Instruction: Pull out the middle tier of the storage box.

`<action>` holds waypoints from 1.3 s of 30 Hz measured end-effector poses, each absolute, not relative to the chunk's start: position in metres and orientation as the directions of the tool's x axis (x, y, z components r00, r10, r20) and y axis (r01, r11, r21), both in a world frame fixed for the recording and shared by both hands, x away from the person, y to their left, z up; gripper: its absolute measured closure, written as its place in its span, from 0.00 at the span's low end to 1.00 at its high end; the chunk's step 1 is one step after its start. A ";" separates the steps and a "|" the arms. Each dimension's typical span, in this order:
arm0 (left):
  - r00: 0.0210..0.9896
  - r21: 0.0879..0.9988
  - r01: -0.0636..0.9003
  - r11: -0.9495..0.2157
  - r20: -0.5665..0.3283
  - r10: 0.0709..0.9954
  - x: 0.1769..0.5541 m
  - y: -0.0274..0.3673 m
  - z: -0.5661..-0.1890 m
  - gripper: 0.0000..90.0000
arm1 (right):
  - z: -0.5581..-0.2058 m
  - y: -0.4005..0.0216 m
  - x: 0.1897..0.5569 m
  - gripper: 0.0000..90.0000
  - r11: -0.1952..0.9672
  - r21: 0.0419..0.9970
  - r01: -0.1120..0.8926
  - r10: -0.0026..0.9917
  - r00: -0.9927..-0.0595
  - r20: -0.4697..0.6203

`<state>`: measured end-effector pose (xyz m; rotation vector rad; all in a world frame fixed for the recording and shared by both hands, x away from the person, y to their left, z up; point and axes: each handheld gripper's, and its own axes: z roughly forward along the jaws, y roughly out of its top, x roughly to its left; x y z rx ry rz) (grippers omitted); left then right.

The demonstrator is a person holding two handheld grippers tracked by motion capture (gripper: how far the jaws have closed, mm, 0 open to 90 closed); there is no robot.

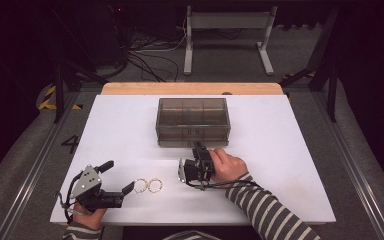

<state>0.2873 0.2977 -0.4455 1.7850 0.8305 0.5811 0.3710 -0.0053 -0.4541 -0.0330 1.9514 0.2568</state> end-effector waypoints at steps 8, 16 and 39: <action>0.640 0.937 0.267 -0.225 0.002 0.768 0.288 0.297 -0.446 0.03 | -0.447 -0.008 0.371 0.75 0.973 0.176 -0.146 0.105 -0.395 -0.913; 0.644 0.938 0.267 -0.220 -0.004 0.765 0.288 0.297 -0.446 0.03 | -0.435 -0.012 0.369 0.73 0.966 0.208 -0.152 0.130 -0.407 -0.904; 0.643 0.938 0.265 -0.223 0.001 0.766 0.287 0.298 -0.446 0.03 | -0.408 -0.027 0.373 0.64 0.926 0.322 -0.198 0.187 -0.502 -0.845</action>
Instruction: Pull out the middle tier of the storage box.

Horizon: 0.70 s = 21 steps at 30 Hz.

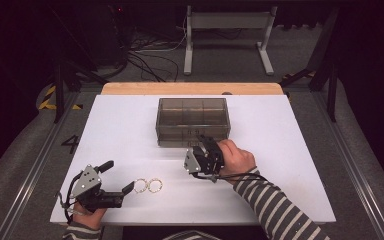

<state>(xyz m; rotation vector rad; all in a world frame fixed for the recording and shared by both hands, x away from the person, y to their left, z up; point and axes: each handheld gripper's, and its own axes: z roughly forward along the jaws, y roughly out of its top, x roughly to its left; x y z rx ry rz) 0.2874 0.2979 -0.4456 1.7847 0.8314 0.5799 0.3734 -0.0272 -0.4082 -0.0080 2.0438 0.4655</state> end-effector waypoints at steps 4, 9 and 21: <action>0.643 0.938 0.265 -0.223 0.000 0.766 0.287 0.298 -0.446 0.03 | -0.399 -0.032 0.378 0.63 0.906 0.379 -0.187 0.204 -0.590 -0.781; 0.642 0.937 0.269 -0.223 -0.002 0.767 0.288 0.297 -0.446 0.03 | -0.392 -0.037 0.384 0.62 0.896 0.412 -0.165 0.217 -0.647 -0.731; 0.639 0.937 0.272 -0.221 -0.004 0.769 0.288 0.297 -0.446 0.03 | -0.375 -0.051 0.401 0.62 0.855 0.505 -0.122 0.217 -0.799 -0.561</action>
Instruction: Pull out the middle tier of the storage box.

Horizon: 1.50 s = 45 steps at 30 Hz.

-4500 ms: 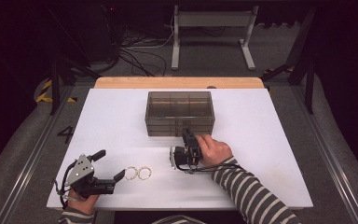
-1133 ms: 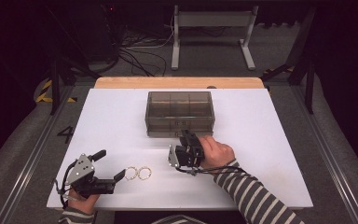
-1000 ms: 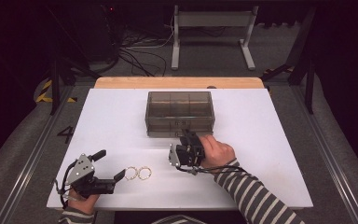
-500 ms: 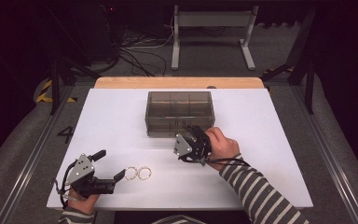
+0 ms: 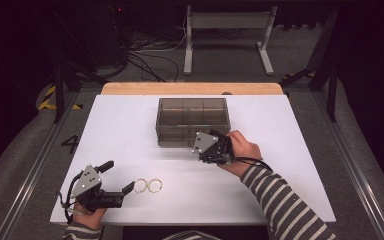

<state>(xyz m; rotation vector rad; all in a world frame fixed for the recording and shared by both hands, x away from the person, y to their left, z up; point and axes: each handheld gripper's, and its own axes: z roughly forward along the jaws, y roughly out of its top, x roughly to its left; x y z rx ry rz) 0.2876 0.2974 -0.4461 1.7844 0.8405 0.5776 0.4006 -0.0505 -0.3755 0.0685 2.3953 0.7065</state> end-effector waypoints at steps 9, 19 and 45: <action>0.639 0.937 0.271 -0.220 -0.005 0.769 0.288 0.297 -0.446 0.03 | -0.371 -0.058 0.422 0.62 0.826 0.561 -0.048 0.220 -0.890 -0.400; 0.641 0.936 0.273 -0.222 -0.005 0.768 0.288 0.298 -0.446 0.03 | -0.373 -0.054 0.441 0.61 0.847 0.530 -0.027 0.181 -0.924 -0.336; 0.643 0.936 0.270 -0.227 0.000 0.766 0.288 0.299 -0.446 0.03 | -0.401 -0.033 0.456 0.71 0.907 0.420 -0.018 0.147 -0.922 -0.358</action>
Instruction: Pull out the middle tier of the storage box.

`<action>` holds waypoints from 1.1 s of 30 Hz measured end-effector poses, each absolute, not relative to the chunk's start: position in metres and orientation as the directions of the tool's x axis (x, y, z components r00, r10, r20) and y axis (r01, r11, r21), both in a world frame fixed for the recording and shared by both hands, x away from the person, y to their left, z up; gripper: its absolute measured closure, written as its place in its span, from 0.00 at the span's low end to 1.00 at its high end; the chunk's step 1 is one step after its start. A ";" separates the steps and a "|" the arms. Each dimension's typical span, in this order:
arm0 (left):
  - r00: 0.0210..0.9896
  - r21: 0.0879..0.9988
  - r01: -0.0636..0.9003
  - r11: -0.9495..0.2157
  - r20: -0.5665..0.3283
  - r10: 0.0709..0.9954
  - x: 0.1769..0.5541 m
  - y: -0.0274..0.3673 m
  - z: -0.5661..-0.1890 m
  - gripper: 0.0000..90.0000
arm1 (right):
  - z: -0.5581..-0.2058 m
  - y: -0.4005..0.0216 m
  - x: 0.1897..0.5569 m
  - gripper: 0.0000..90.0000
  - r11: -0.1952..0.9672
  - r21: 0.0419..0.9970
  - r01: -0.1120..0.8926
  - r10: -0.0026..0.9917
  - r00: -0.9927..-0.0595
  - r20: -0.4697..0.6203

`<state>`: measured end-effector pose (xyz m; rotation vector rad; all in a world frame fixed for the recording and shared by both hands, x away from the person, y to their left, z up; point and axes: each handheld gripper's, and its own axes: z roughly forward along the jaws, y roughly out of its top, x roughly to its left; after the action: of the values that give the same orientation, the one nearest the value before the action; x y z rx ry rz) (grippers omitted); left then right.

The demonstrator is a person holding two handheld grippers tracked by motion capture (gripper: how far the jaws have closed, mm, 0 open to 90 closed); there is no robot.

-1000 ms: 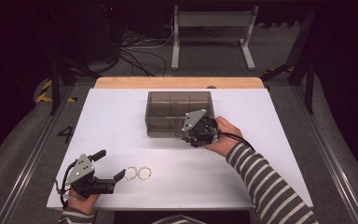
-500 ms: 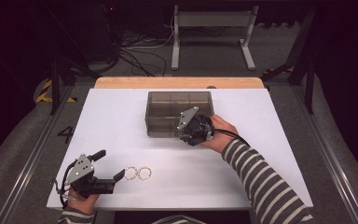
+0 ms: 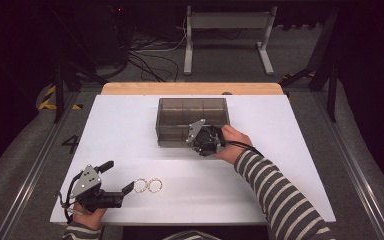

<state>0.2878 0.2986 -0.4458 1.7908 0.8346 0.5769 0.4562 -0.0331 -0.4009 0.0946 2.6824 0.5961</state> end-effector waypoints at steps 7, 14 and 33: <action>0.644 0.936 0.269 -0.225 -0.001 0.765 0.288 0.299 -0.446 0.03 | -0.401 -0.032 0.457 0.77 0.912 0.410 -0.032 0.139 -0.914 -0.382; 0.644 0.935 0.270 -0.229 0.001 0.765 0.288 0.298 -0.446 0.03 | -0.399 -0.032 0.452 0.77 0.916 0.400 -0.013 0.143 -0.923 -0.357; 0.643 0.934 0.272 -0.232 0.003 0.766 0.288 0.297 -0.446 0.03 | -0.394 -0.033 0.426 0.79 0.917 0.399 -0.023 0.116 -0.941 -0.319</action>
<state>0.2882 0.2970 -0.4464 1.7962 0.8351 0.5783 0.4263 -0.0328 -0.3936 0.0686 2.7381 0.5752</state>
